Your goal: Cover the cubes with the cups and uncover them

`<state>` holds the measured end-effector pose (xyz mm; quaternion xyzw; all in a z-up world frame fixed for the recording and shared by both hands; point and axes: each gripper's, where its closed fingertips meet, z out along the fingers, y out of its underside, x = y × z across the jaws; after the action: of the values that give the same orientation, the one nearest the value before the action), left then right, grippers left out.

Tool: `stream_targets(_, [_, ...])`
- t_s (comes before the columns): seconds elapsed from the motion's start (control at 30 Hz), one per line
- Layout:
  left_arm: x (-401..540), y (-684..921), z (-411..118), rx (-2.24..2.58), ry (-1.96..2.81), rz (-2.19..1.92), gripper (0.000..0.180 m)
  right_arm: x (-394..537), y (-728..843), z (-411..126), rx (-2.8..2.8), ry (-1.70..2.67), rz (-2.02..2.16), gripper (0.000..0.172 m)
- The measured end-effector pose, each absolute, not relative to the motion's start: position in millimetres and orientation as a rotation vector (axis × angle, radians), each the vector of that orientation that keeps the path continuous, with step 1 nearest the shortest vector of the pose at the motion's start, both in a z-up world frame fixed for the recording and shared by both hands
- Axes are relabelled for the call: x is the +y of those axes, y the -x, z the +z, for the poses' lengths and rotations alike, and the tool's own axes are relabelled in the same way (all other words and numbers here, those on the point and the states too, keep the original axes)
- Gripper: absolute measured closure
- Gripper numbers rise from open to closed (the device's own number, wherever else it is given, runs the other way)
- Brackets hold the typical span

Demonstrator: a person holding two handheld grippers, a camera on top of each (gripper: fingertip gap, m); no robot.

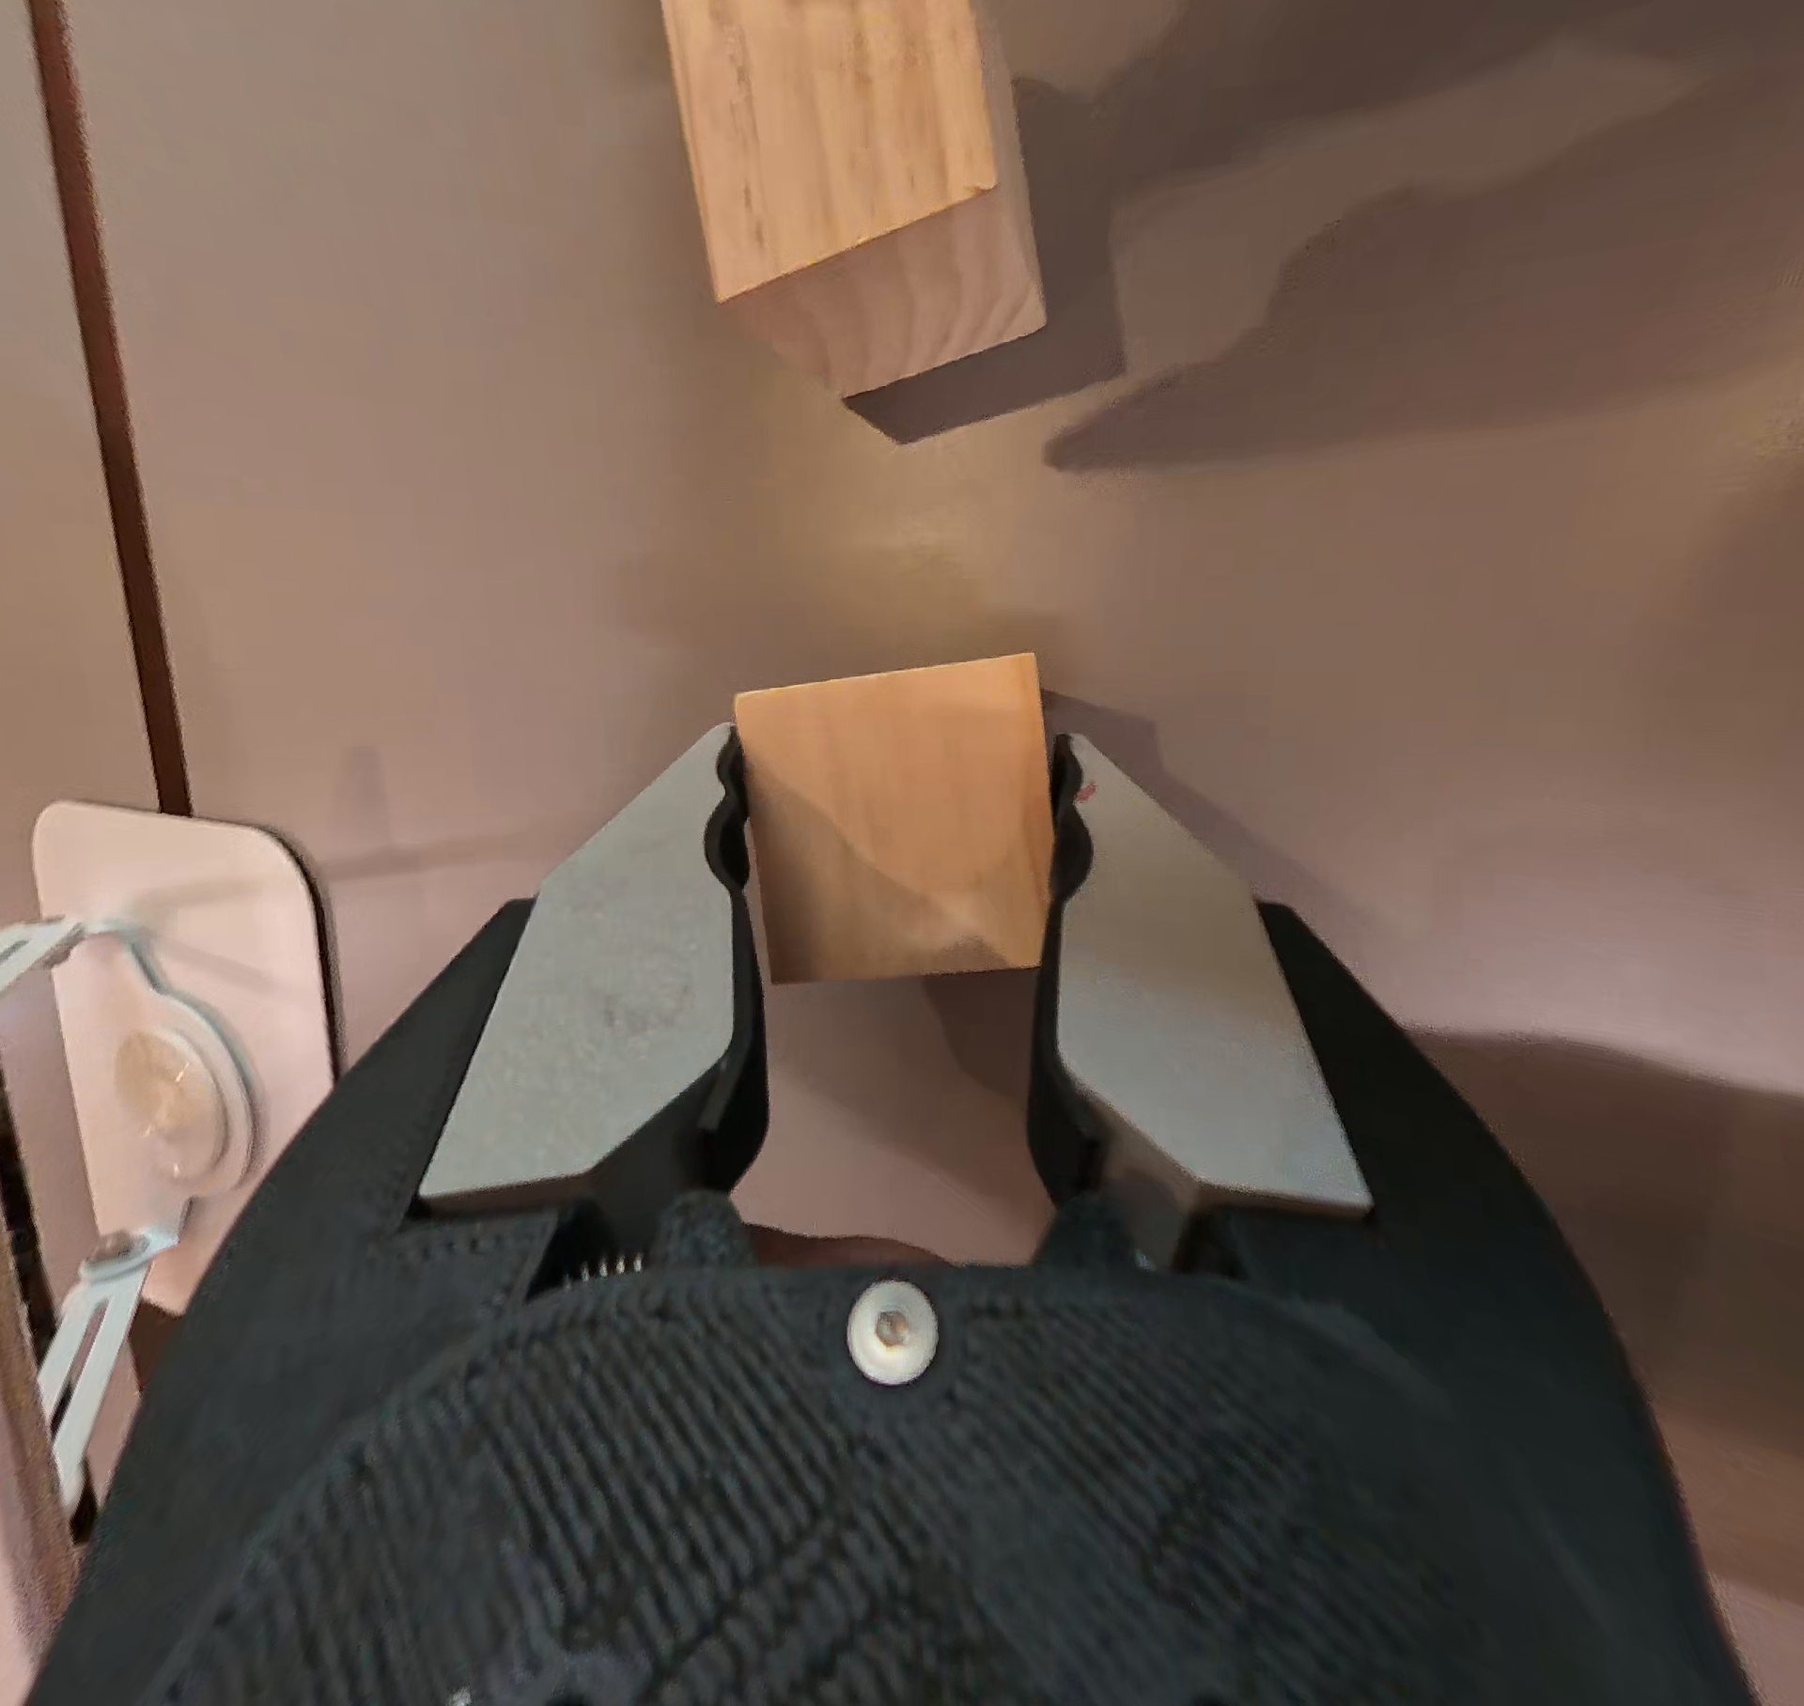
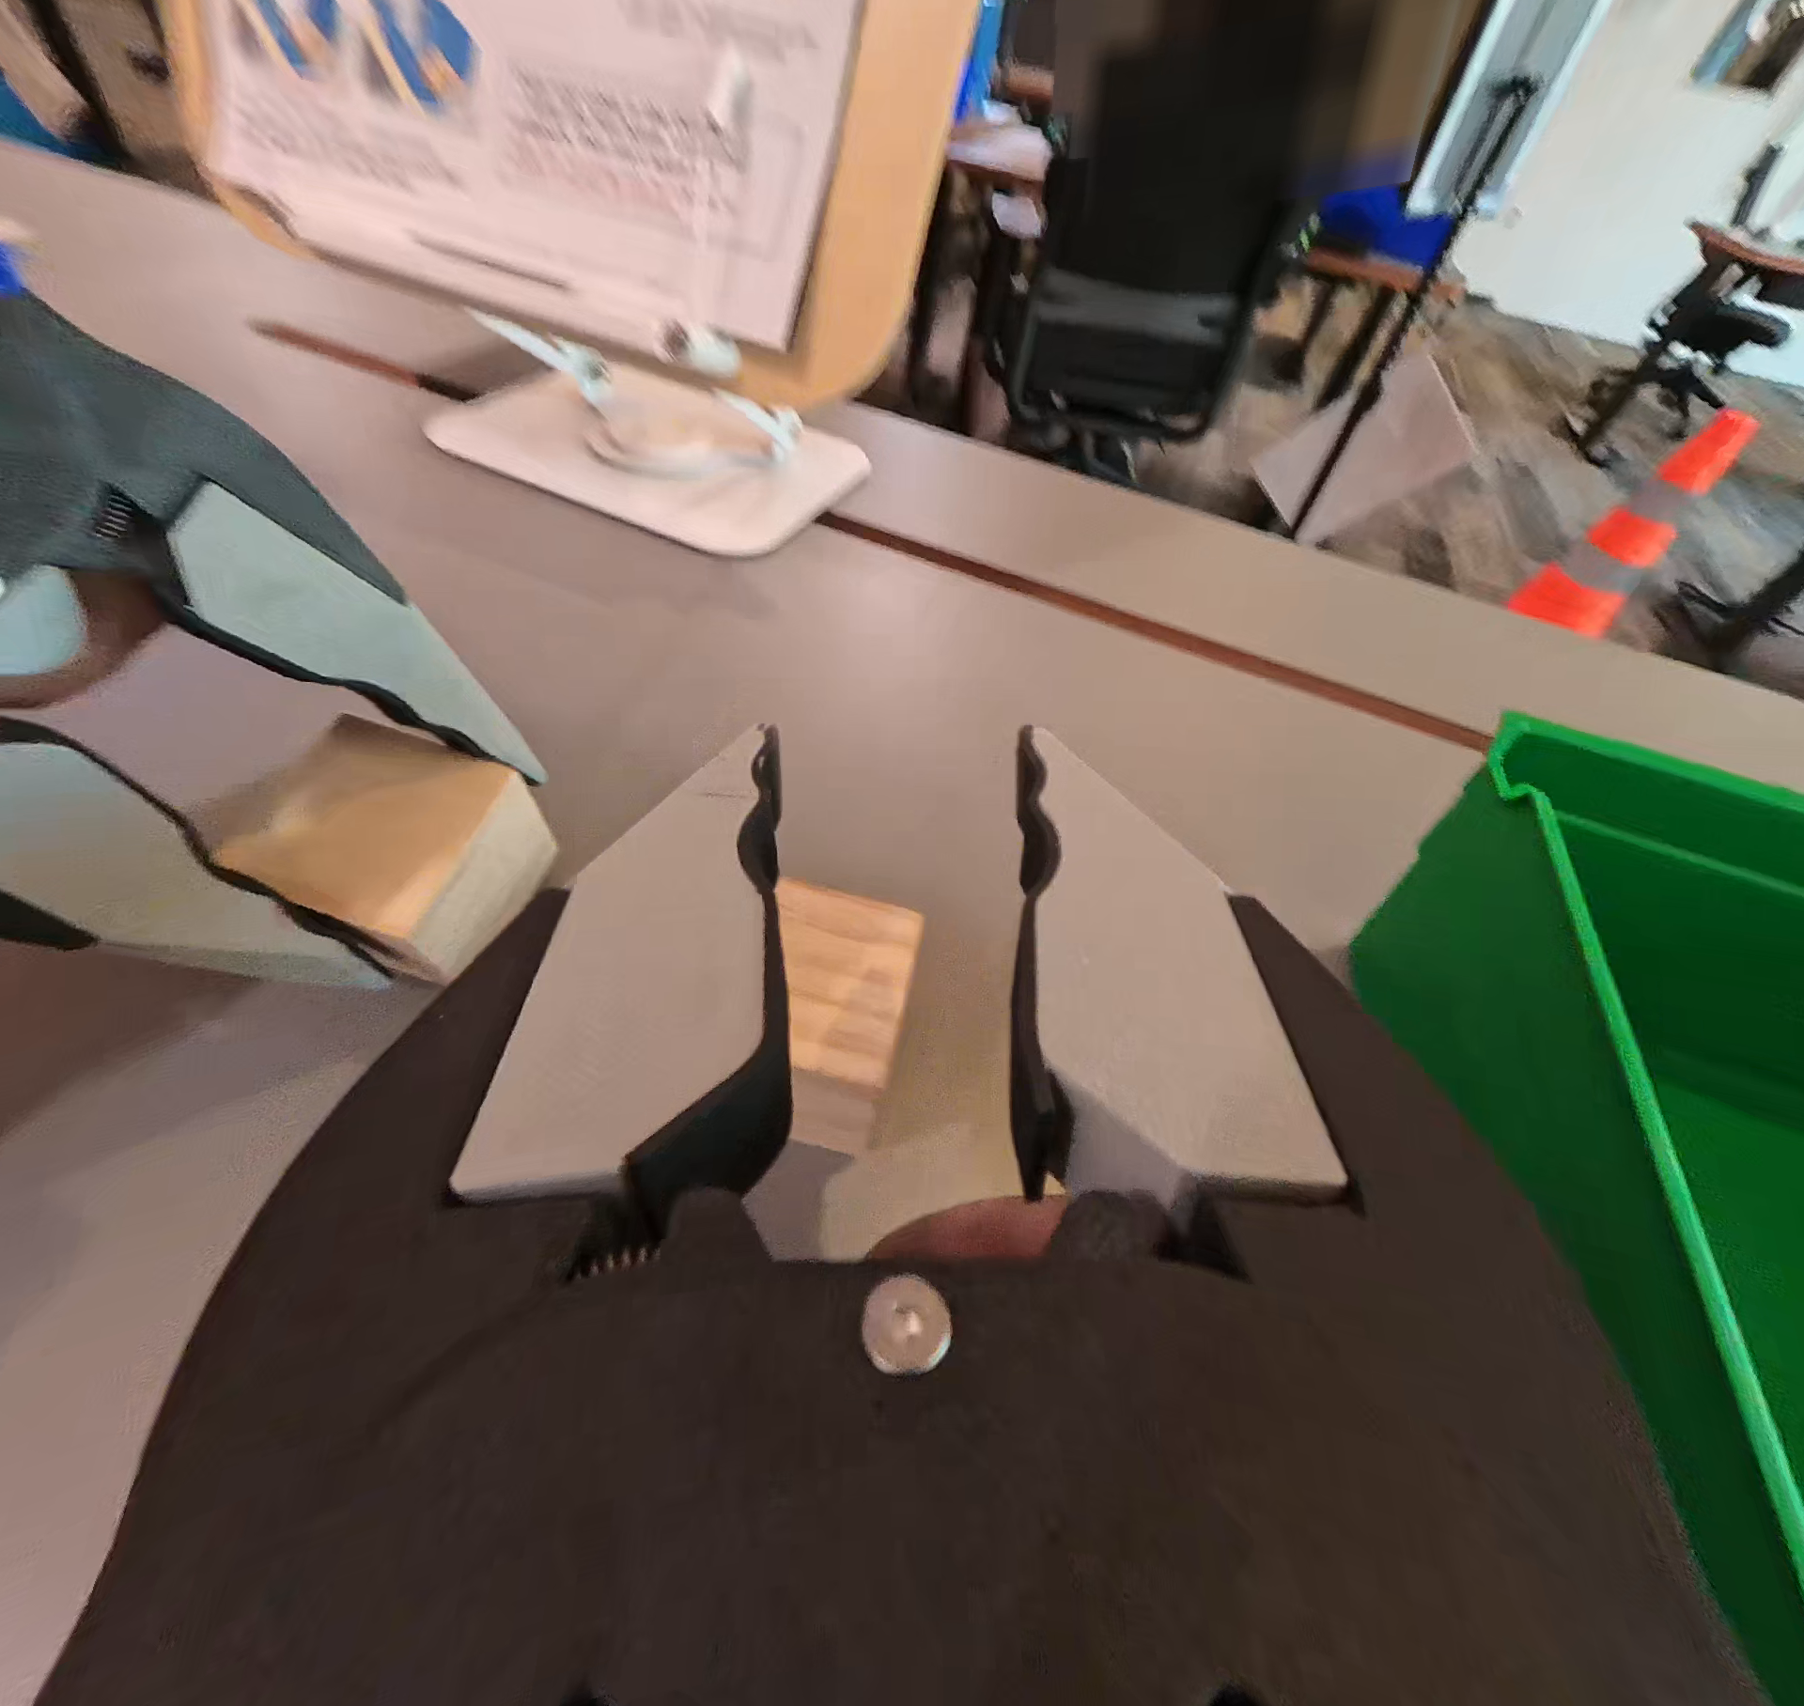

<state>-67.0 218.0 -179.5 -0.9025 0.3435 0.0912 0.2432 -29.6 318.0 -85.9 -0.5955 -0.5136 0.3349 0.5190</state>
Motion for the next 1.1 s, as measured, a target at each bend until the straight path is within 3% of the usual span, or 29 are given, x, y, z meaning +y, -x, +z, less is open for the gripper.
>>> stream_targets(0.2, [229,71,-185,0.954,2.477,0.3,0.118,321,32,-110,-1.312,1.55,0.802,0.117])
stream_targets(0.5, [199,91,-162,0.899,2.37,0.492,0.124,339,26,-114,-1.306,1.562,0.682,0.122])
stream_targets(0.77, [166,96,-148,0.347,2.25,0.409,0.122,336,28,-147,-1.442,1.625,0.588,0.128])
stream_targets(0.93, [150,105,-166,0.104,2.187,0.375,0.124,338,24,-151,-1.453,1.65,0.591,0.132])
stream_targets(1.03, [141,118,-169,0.02,2.153,0.458,0.125,337,22,-152,-1.464,1.662,0.608,0.146])
stream_targets(1.1, [139,119,-164,-0.009,2.11,0.495,0.126,340,20,-150,-1.459,1.653,0.571,0.142])
